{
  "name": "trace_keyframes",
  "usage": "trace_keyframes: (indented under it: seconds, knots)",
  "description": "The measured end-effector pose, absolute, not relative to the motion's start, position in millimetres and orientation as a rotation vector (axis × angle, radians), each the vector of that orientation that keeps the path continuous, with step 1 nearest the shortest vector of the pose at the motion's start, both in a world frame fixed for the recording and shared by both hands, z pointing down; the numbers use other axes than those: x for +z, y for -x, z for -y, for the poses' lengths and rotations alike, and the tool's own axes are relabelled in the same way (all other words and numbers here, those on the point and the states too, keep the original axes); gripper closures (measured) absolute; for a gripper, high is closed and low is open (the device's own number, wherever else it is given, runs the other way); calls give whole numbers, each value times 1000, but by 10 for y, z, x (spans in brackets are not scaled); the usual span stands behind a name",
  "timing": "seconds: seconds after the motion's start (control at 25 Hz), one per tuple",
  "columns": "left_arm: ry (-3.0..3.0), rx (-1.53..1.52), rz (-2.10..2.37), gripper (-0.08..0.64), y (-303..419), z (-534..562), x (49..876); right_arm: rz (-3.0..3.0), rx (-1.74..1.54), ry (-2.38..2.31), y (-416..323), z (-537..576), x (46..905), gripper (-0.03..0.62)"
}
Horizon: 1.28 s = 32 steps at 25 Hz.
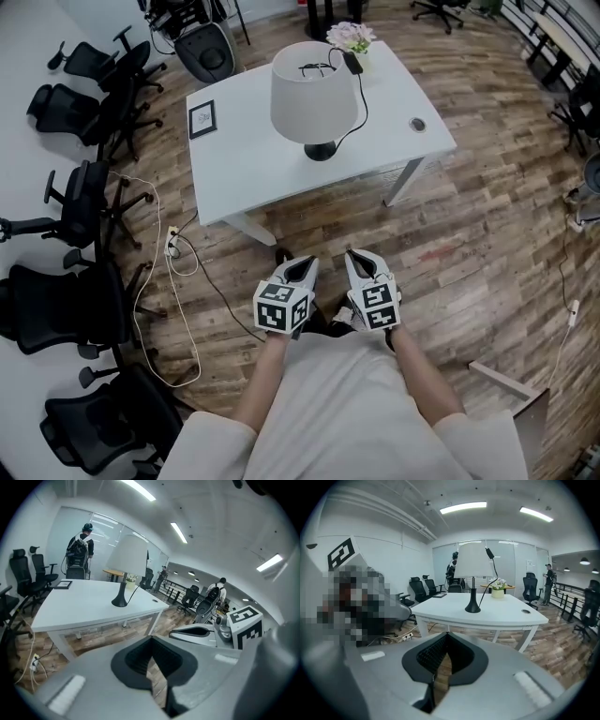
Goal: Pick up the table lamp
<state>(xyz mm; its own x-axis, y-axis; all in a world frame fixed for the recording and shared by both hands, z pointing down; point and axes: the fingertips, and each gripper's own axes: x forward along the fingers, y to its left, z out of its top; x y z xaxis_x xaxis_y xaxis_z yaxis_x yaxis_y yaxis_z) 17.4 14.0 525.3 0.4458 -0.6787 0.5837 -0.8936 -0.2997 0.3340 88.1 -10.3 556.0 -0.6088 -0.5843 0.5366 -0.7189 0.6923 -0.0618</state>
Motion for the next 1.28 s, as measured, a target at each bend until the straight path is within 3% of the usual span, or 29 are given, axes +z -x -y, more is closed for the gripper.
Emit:
trace_keyframes:
  seconds: [0.6, 1.28]
  knots:
    - [-2052, 428, 1402, 558, 133, -62, 5084, 2408, 495, -1071, -1162, 388, 5566, 565]
    - [-2061, 421, 1348, 558, -26, -114, 5171, 2420, 485, -967, -1032, 329, 5613, 566]
